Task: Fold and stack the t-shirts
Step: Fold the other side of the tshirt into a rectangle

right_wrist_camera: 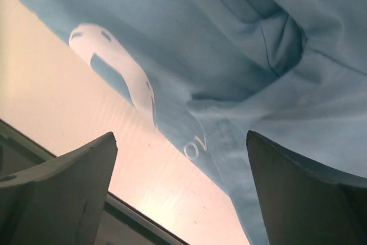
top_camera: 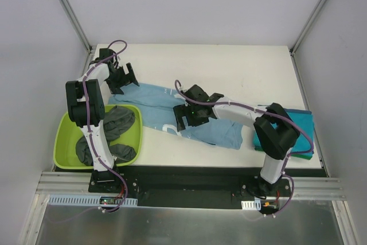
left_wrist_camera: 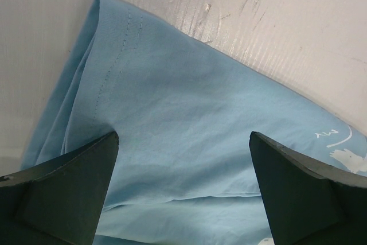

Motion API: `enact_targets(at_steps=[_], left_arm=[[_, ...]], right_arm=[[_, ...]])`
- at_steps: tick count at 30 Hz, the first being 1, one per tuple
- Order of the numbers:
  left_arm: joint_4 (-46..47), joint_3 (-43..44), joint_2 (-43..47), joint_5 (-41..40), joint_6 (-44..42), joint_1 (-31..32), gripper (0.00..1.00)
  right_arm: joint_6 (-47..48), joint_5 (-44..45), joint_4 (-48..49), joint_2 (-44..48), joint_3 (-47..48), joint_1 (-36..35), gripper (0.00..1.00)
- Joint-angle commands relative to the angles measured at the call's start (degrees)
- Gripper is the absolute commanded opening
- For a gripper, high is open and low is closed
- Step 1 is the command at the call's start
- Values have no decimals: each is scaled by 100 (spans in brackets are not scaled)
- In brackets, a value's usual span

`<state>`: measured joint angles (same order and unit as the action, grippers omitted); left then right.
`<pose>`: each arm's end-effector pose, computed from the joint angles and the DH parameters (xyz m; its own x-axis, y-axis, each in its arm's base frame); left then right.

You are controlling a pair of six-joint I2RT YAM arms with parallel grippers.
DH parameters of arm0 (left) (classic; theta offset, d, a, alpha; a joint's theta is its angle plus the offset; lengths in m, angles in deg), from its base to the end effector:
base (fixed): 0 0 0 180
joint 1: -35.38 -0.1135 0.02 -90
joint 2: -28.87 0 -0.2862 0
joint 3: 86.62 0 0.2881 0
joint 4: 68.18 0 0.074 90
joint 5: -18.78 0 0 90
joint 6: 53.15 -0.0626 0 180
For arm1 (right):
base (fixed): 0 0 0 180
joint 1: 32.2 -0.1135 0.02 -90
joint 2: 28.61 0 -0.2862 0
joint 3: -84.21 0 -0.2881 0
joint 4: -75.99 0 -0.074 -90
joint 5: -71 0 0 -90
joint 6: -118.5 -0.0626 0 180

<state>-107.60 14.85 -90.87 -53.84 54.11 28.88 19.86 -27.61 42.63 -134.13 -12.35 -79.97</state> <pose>0.5059 0.0388 0.1587 -0.8169 -0.3781 -0.4355 -0.2008 0.8944 -0.3997 0.2892 0.3326 0.1691 -0.6658 -0.5125 -0.5423 -0.6971 0.6864 0.2071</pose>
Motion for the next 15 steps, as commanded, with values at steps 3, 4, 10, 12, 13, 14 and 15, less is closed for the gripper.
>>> enact_targets(at_steps=[3,4,10,12,13,14,15], left_arm=[[-125,-33,-295,-262,-21,-106,99],[-125,-33,-287,-271,-21,-106,99],[-125,-24,-304,-236,6,-114,99],[-125,-24,-313,-227,6,-114,99],[-125,-24,-321,-236,6,-114,99],[-125,-24,-313,-227,6,-114,99],[-125,-24,-313,-227,6,-114,99]], right_arm=[[-101,-63,-106,1453,-838,153,96],[-215,94,-220,1629,-1049,189,96],[-1006,710,-274,2702,-2192,996,96],[-1122,528,-91,2755,-2386,1444,96],[-1087,369,67,2729,-2430,1637,97],[-1017,176,304,2660,-2474,1787,97],[-903,35,463,2537,-2449,1910,96]])
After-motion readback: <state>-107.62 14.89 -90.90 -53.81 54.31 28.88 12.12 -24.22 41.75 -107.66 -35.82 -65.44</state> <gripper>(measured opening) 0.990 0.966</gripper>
